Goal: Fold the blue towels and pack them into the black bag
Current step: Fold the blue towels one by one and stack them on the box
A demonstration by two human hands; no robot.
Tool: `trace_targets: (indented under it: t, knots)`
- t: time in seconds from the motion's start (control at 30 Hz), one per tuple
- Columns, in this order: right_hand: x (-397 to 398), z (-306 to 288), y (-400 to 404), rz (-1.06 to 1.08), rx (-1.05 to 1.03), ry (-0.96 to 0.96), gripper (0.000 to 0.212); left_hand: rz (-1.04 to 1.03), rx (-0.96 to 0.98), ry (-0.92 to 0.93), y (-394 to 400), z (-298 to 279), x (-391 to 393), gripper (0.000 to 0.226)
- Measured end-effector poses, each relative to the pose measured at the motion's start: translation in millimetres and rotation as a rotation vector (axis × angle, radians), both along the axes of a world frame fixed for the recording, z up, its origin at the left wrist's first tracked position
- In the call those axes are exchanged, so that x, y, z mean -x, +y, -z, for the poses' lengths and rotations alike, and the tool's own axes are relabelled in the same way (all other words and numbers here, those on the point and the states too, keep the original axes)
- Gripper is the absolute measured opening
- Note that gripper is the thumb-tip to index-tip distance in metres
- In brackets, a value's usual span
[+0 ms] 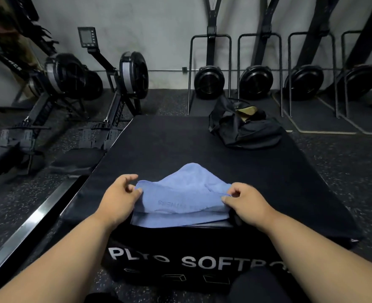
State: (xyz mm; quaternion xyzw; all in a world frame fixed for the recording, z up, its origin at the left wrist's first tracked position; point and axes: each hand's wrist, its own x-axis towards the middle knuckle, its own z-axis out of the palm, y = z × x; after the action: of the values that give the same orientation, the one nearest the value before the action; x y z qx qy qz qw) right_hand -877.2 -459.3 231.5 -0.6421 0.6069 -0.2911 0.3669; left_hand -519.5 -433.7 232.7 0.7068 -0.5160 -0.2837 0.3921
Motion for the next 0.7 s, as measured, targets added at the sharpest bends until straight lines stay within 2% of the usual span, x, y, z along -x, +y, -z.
trace_targets:
  t: [0.1,0.2,0.37,0.53,0.7]
  knots:
    - [-6.5,-9.8,-9.4,0.074,0.064,-0.039,0.014,0.049,0.069,-0.042,-17.9,-17.0,4.7,0.036]
    - [-18.2,-4.1,-20.7,0.142,0.041,-0.090,0.010,0.089,0.105,-0.065,-45.0,-28.6,11.3,0.034]
    - [-43.4,17.4,-49.8,0.174,0.035,-0.021,0.010,0.119,0.137,-0.093,-97.5,-30.5,23.2,0.036]
    - [-47.6,27.6,-77.2,-0.052,0.013,0.243,0.013,0.195,0.074,-0.095,-148.5,-16.4,34.0,0.042]
    - [-27.0,24.4,-87.4,-0.025,-0.005,0.199,0.014,0.254,0.004,0.017,-194.1,3.9,59.5,0.043]
